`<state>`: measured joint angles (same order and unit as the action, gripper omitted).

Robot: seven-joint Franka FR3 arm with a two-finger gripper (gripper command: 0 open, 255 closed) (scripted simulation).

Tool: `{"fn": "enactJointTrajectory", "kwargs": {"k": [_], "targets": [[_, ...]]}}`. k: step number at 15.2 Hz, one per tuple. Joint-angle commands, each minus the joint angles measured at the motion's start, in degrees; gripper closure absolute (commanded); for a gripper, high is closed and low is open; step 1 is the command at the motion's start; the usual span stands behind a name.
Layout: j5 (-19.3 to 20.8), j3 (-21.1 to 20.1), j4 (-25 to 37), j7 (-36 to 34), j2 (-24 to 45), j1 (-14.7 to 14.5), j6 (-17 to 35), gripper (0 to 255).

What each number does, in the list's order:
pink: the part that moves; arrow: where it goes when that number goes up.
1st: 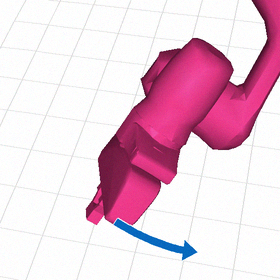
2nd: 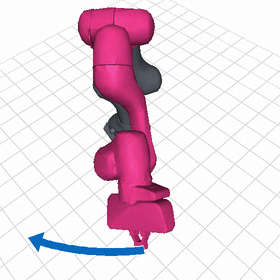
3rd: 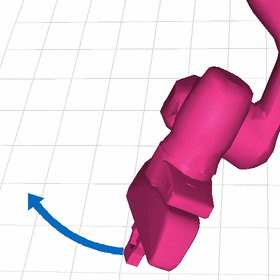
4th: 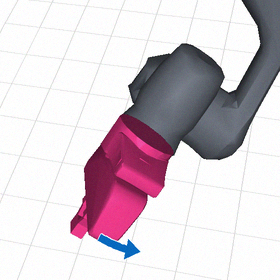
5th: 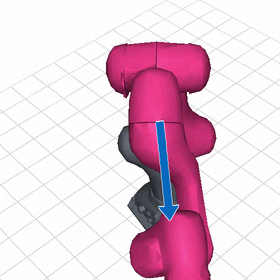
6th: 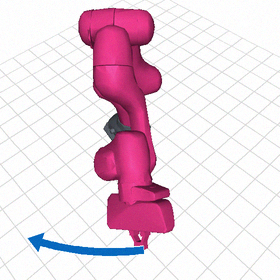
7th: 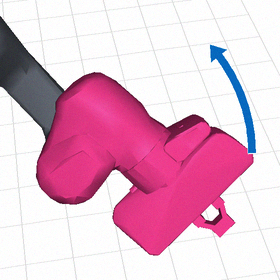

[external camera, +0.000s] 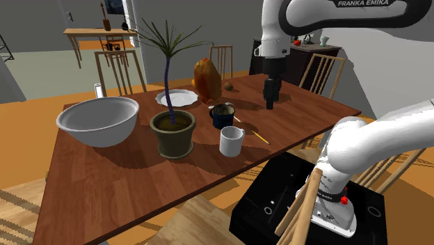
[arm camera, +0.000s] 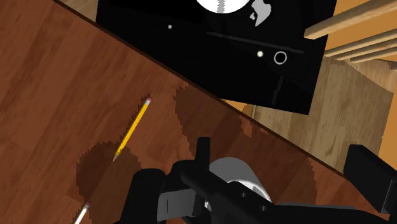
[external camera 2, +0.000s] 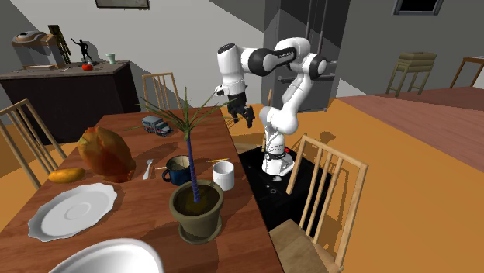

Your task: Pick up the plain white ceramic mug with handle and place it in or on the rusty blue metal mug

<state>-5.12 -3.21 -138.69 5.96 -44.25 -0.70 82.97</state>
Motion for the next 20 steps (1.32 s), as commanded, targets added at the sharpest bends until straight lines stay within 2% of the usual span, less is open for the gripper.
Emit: {"fn": "enactJointTrajectory", "kwargs": {"k": [1,11,18,20], "targets": [[0.0,0.0,0.0,0.0,0.0,0.0,0.0,0],[-2.36,-7.43,-6.78,-6.25,11.64,-1.03,23.53,0],[-0.61,-12.48,-6.04,-11.96,25.09,-0.48,39.46,0],[-0.55,-12.62,-7.01,-12.06,25.89,-0.48,41.22,0]]}}
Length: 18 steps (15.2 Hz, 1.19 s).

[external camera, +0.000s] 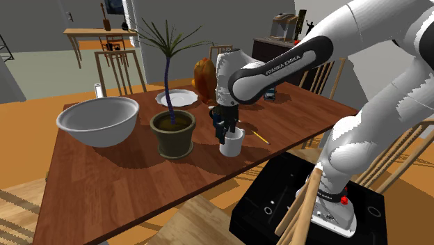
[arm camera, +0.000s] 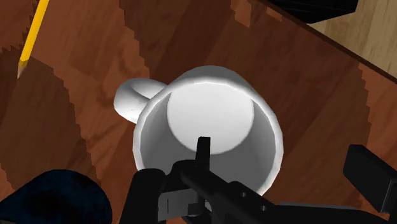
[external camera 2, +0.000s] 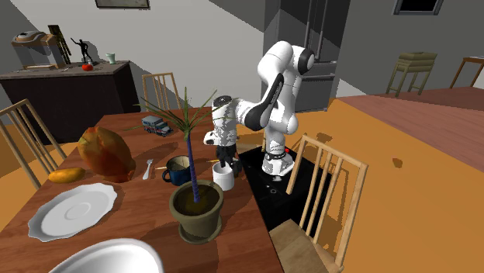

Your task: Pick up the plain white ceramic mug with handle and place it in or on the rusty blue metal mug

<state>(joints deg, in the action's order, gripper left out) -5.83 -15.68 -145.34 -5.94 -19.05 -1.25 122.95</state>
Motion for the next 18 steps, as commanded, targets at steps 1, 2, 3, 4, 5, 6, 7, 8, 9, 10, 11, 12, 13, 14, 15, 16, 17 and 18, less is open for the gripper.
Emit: {"fn": "enactJointTrajectory", "kwargs": {"k": [1,2,3,4,5,6,7,8,9,10,11,12,13,14,15,16,17,18], "targets": [[0.19,-0.23,-0.83,-0.22,1.11,0.09,2.12,0],[0.23,-0.32,-1.29,-0.28,1.55,0.1,3.0,0],[0.28,-0.4,-1.73,-0.34,2.0,0.12,3.9,0],[0.33,-0.48,-2.16,-0.4,2.48,0.15,4.8,0],[0.4,-0.57,-2.58,-0.47,2.97,0.18,5.7,0],[0.44,-0.62,-2.81,-0.52,3.26,0.19,6.22,0],[0.44,-0.62,-2.82,-0.52,3.25,0.19,6.22,0],[0.44,-0.62,-2.82,-0.52,3.26,0.19,6.22,0],[0.44,-0.62,-2.82,-0.52,3.26,0.19,6.22,0],[0.44,-0.62,-2.81,-0.52,3.26,0.19,6.22,0],[0.44,-0.62,-2.81,-0.52,3.26,0.19,6.22,0],[0.44,-0.62,-2.81,-0.52,3.26,0.19,6.22,0],[0.44,-0.62,-2.81,-0.52,3.25,0.19,6.21,0],[0.44,-0.62,-2.81,-0.52,3.25,0.19,6.21,0],[0.44,-0.62,-2.81,-0.52,3.25,0.19,6.21,255],[0.44,-0.62,-2.81,-0.52,3.25,0.19,6.21,255],[0.44,-0.62,-2.81,-0.52,3.25,0.19,6.21,255],[0.44,-0.62,-2.81,-0.52,3.25,0.19,6.21,255]]}}
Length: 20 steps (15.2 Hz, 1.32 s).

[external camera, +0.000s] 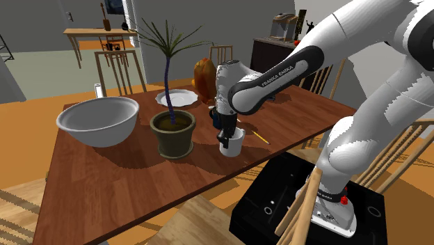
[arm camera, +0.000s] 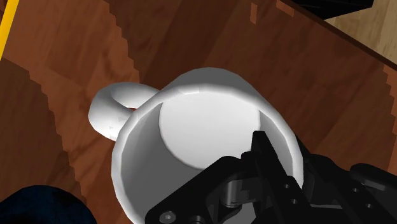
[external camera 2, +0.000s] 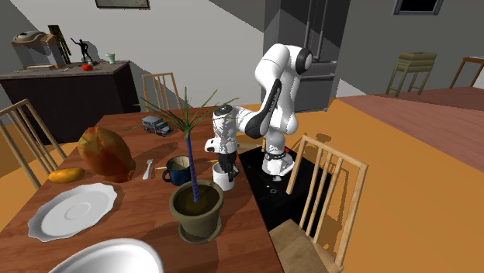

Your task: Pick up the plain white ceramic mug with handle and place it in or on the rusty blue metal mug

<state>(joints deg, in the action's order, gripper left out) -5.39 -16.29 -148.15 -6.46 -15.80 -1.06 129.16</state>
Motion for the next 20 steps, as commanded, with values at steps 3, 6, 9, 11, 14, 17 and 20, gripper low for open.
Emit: {"fn": "enactJointTrajectory", "kwargs": {"k": [3,6,9,11,14,17,20], "targets": [[0.0,0.0,0.0,0.0,0.0,0.0,0.0,255],[0.0,0.0,0.0,0.0,0.01,0.0,0.01,255],[-0.23,0.27,1.1,0.25,-1.63,-0.09,-2.71,255],[-0.35,0.46,1.9,0.4,-2.64,-0.14,-4.5,255],[-0.46,0.73,3.19,0.58,-4.02,-0.2,-7.16,255],[-0.53,1.0,4.59,0.73,-5.25,-0.23,-9.77,255],[-0.56,1.26,6.09,0.84,-6.33,-0.25,-12.34,255]]}}
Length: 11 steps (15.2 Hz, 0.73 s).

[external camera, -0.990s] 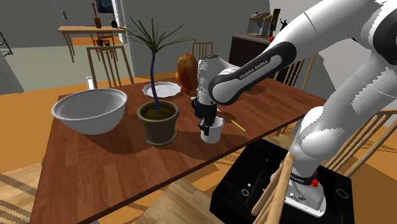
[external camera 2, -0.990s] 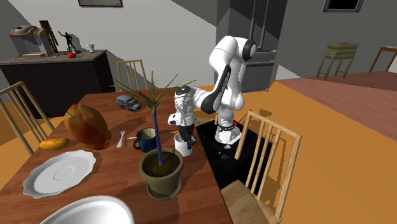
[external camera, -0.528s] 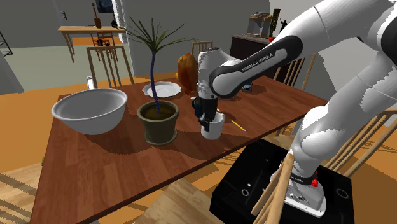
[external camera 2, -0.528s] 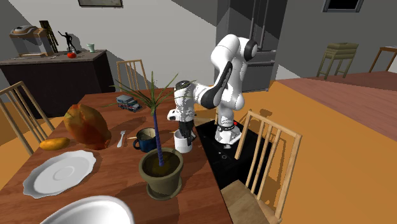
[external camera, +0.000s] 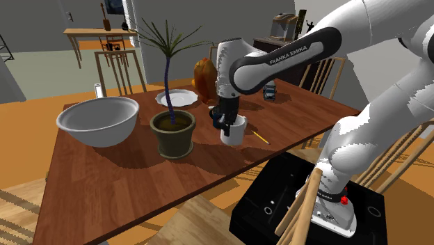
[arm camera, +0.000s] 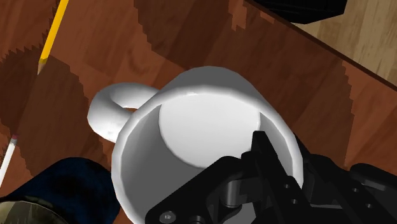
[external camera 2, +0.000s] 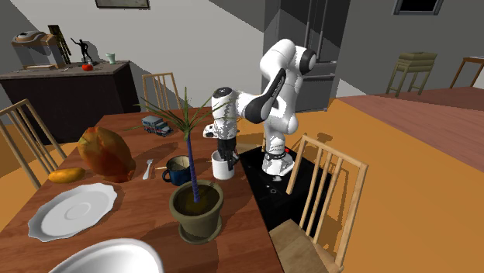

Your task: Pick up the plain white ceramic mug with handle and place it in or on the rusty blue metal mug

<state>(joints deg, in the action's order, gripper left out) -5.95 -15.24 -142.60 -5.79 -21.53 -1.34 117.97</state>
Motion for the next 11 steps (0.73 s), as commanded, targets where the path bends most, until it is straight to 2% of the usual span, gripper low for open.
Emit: {"fn": "enactJointTrajectory", "kwargs": {"k": [1,11], "targets": [[0.0,0.29,1.07,0.21,-0.93,0.03,-1.99,255],[0.15,1.08,6.94,0.42,-3.33,0.1,-10.24,255]]}}
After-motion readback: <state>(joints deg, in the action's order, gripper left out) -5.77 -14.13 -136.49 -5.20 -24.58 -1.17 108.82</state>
